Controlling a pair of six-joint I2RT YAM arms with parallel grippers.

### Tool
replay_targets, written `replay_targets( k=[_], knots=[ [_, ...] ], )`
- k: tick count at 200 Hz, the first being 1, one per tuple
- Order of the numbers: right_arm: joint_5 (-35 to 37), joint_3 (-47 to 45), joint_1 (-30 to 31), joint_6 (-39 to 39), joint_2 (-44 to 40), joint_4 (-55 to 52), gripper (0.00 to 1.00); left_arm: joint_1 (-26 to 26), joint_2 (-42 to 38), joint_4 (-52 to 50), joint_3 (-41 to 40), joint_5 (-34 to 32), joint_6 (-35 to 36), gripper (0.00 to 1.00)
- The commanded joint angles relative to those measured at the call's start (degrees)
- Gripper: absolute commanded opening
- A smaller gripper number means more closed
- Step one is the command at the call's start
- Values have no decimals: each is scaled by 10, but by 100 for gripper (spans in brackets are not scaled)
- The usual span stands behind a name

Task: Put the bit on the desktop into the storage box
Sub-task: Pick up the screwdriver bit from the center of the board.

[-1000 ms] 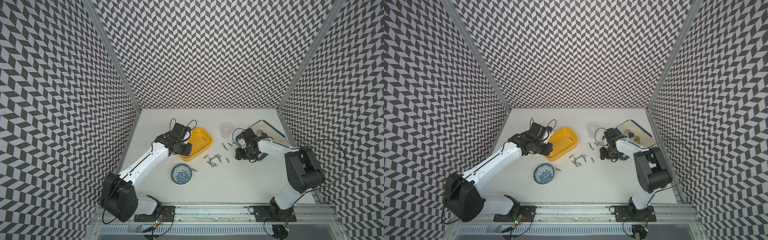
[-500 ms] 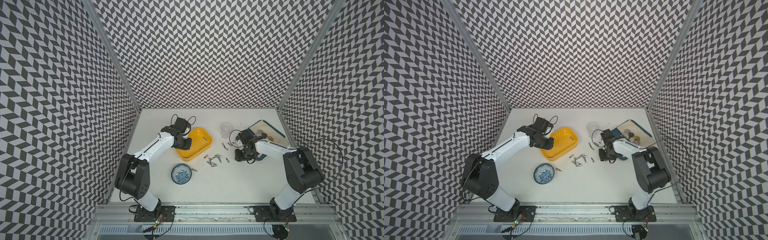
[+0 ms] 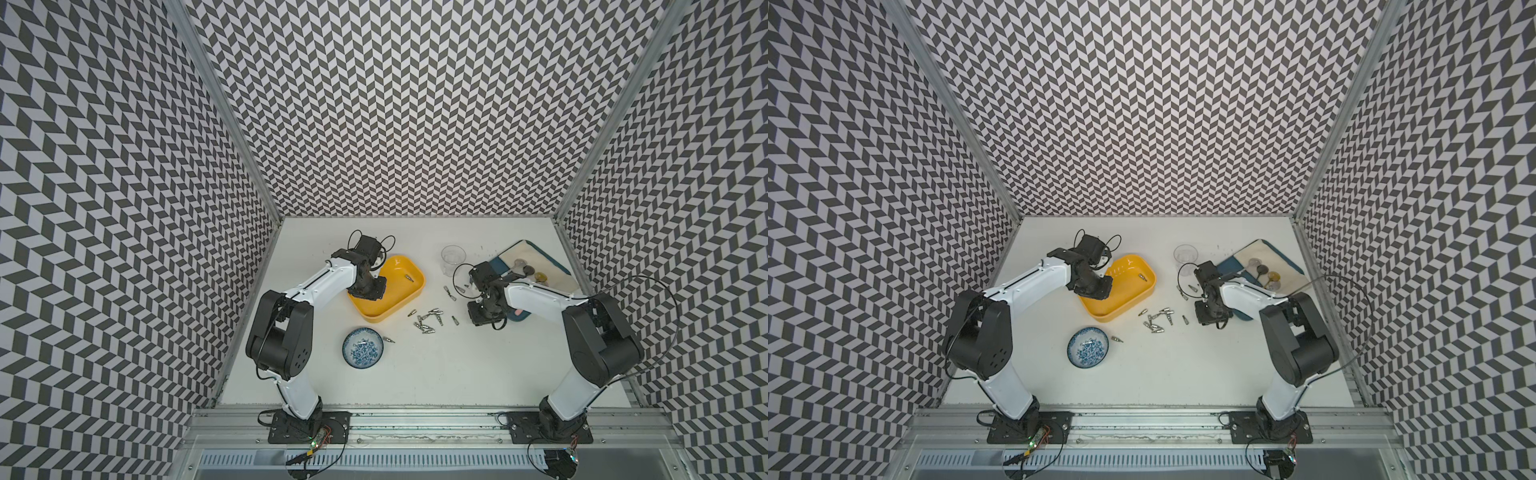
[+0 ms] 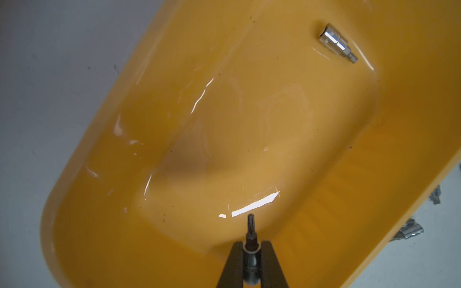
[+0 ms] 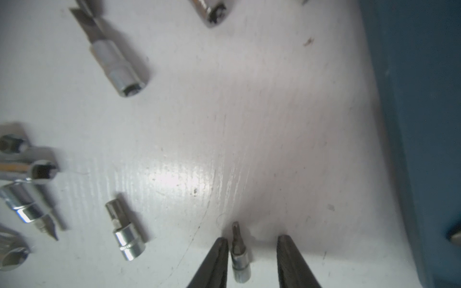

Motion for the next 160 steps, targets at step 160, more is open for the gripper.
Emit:
replay_targets(
  k=[160],
  knots=[
    [-33, -21, 24, 32, 32, -17, 11, -9, 115, -20, 68, -80, -16, 0]
  ],
)
